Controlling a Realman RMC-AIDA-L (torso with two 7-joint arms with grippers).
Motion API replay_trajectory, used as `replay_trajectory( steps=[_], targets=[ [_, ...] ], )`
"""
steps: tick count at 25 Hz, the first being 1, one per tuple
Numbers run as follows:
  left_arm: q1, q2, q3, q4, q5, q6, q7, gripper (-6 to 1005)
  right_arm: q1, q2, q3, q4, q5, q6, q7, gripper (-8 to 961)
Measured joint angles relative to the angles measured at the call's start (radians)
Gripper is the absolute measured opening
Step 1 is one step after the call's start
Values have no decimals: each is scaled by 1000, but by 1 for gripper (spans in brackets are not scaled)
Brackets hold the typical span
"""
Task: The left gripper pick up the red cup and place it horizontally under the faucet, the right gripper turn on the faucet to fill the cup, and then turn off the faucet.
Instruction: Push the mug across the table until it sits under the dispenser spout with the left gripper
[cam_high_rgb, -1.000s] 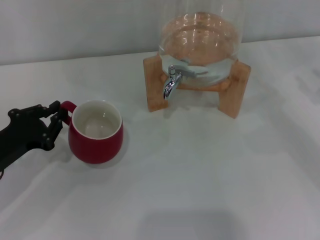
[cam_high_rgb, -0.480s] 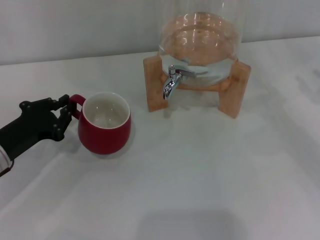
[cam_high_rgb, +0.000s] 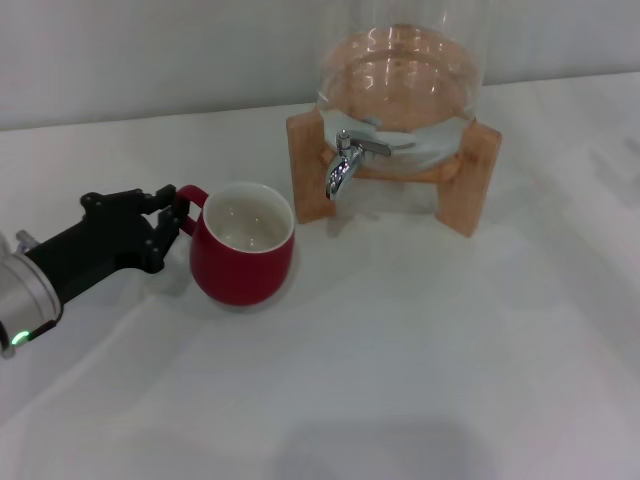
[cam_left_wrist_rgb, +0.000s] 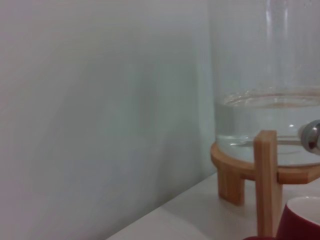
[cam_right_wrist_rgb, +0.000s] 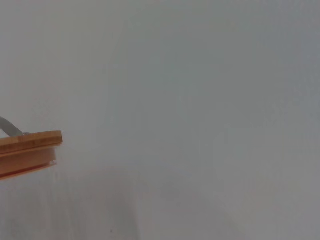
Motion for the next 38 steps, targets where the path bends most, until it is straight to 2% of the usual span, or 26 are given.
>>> replay_trajectory(
  steps=[9, 38],
  targets=[
    [-42, -1, 24, -31, 16, 23, -31, 142, 0, 1, 0, 0, 0, -1, -1, 635],
    [-112, 3, 113, -4, 67, 52, -233, 142, 3, 1, 0, -12, 0, 3, -4, 636]
  ],
)
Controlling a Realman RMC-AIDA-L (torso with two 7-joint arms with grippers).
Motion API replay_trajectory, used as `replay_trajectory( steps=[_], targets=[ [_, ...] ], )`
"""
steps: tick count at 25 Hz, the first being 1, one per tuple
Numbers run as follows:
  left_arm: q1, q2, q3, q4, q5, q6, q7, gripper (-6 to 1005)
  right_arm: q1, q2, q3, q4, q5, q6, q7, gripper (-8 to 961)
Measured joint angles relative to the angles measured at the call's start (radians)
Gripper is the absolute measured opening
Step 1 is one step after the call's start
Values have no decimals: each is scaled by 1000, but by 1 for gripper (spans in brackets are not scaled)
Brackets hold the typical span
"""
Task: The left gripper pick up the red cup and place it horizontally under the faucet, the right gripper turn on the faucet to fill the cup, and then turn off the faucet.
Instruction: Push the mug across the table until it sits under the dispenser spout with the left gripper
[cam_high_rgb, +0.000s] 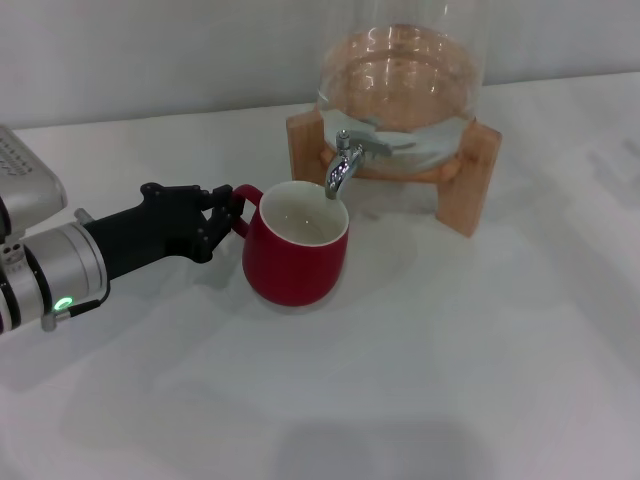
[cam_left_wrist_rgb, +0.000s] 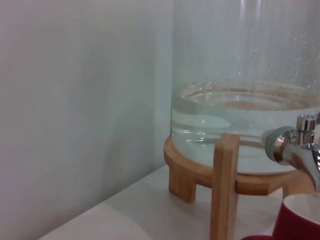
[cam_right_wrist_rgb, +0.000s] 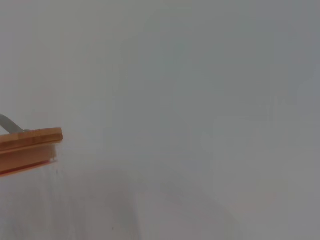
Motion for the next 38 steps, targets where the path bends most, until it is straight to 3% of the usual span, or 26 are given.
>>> replay_trajectory(
  steps=[17, 38],
  targets=[
    [-5, -3, 38, 0, 8, 54, 8, 142, 0, 0, -1, 0, 0, 4, -6, 636],
    [-60, -8, 60, -17, -2, 87, -8, 132, 3, 2, -6, 0, 2, 11, -9, 636]
  ],
)
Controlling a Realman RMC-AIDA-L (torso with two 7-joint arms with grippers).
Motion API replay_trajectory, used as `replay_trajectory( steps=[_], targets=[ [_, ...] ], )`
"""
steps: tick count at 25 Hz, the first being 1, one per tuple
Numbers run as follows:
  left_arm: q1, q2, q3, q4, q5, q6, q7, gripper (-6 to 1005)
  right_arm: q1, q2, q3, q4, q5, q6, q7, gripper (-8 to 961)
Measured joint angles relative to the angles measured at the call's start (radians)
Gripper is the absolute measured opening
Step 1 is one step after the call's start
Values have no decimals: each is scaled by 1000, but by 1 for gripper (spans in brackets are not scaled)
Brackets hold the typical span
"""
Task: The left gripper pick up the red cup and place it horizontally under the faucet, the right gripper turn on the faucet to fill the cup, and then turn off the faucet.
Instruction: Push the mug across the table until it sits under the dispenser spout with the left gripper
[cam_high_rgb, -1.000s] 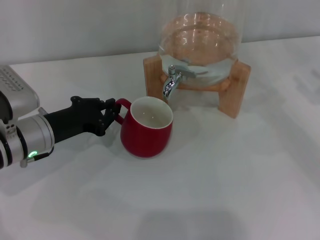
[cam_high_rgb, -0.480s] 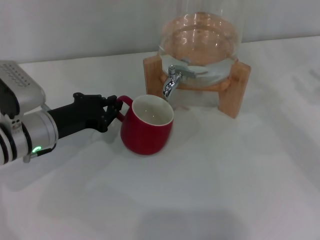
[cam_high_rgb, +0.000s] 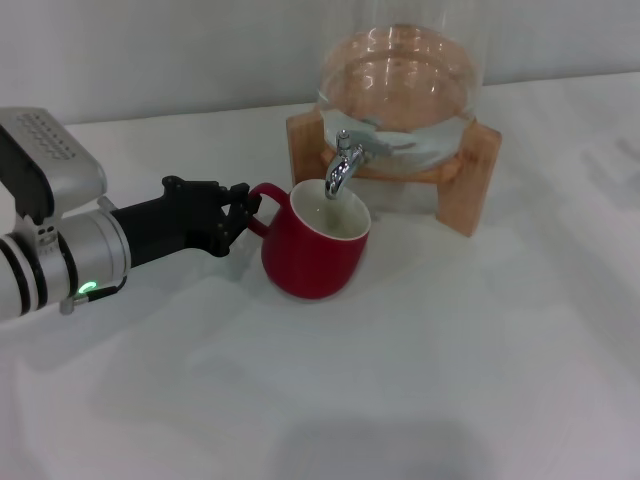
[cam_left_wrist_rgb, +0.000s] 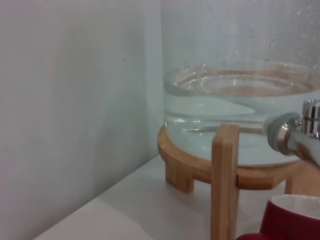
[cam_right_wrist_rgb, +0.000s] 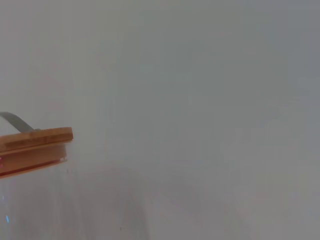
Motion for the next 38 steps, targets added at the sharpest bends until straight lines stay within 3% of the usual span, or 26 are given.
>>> replay_trajectory(
  steps=[14, 38],
  targets=[
    [-29, -1, 7, -15, 3, -1, -21, 102, -1, 0, -8, -1, 0, 0, -2, 637],
    [5, -2, 27, -12, -2, 1, -14, 81, -2, 0, 2, -9, 7, -1, -6, 637]
  ],
)
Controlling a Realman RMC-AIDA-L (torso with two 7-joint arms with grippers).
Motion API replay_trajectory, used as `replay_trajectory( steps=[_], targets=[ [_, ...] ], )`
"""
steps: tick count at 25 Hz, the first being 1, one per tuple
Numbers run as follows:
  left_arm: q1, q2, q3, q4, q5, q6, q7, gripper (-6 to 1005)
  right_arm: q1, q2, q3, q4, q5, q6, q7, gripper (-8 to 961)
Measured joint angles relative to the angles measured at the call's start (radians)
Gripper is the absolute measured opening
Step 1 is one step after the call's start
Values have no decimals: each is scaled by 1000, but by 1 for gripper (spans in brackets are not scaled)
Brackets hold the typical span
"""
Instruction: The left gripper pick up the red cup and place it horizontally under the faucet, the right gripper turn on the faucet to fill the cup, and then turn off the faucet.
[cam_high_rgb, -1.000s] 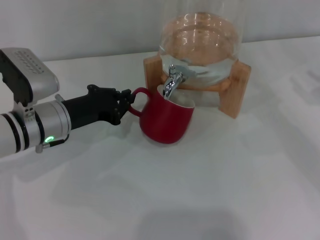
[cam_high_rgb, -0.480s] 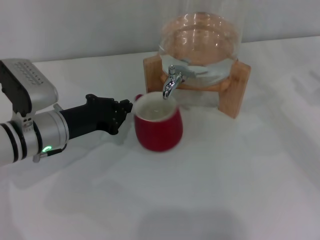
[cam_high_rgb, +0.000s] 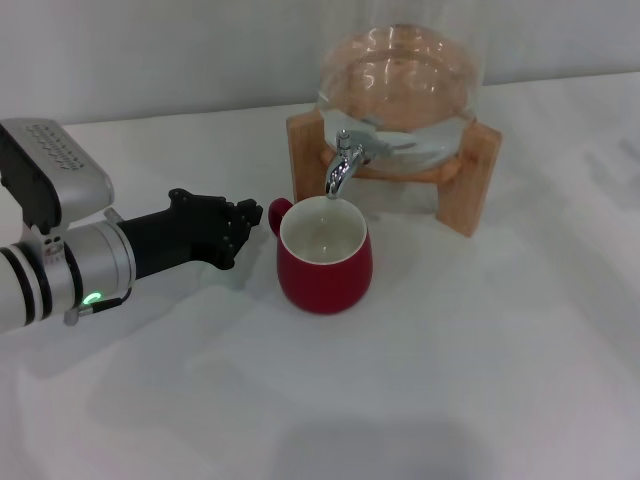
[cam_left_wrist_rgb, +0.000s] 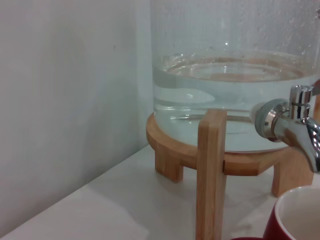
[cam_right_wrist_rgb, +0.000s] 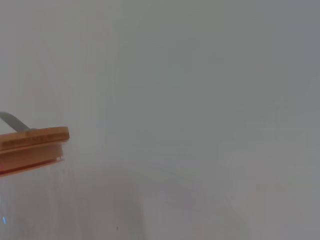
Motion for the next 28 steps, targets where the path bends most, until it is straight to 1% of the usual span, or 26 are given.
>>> replay_trajectory(
  steps=[5, 9, 13, 17, 20, 28],
  targets=[
    [7, 0, 0, 0, 5, -10, -13, 86, -2, 0, 0, 0, 1, 1, 0, 637],
    [45, 1, -2, 10, 3, -42, -29, 89, -6, -1, 2, 0, 2, 0, 0, 637],
    [106, -1, -4, 68, -6, -105, -30, 92, -7, -1, 3, 0, 3, -1, 0, 637],
    [148, 2, -2, 89, -34, -157, -31, 96, -6, -2, 4, 0, 4, -1, 0, 637],
    [198, 0, -2, 150, -47, -214, -31, 98, -7, -2, 8, 0, 4, -1, 1, 637],
    [326, 3, 0, 257, -169, -374, -37, 105, -5, -3, 10, 0, 4, 1, 7, 637]
  ],
)
